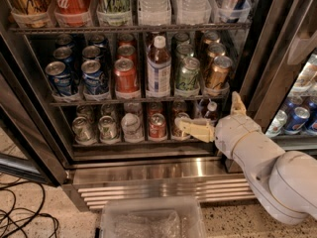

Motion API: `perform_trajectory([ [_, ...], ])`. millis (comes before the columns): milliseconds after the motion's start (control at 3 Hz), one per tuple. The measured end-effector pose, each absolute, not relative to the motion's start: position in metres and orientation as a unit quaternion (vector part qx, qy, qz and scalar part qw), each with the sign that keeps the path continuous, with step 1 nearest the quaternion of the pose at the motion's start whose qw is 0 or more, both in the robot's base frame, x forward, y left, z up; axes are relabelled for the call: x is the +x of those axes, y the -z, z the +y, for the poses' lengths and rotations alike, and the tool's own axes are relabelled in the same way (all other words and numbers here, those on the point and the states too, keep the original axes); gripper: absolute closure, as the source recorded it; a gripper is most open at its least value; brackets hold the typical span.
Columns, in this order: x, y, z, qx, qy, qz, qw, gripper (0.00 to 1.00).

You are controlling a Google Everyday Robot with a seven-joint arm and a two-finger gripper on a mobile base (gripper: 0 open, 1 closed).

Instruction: Pick orange can from middle shelf of fridge

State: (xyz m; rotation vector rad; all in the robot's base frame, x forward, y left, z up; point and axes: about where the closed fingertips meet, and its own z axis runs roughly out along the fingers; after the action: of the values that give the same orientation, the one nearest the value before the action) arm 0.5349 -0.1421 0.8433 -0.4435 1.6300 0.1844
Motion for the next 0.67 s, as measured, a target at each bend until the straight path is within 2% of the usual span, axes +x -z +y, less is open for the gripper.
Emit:
perform_trajectory([
  [333, 0.537, -0.839, -0.143, -0.182, -0.078, 0.722, 0.663, 0.00],
  [667, 0.558, -0.848, -0.121, -0.190, -0.056, 0.692, 0.694, 0.00],
])
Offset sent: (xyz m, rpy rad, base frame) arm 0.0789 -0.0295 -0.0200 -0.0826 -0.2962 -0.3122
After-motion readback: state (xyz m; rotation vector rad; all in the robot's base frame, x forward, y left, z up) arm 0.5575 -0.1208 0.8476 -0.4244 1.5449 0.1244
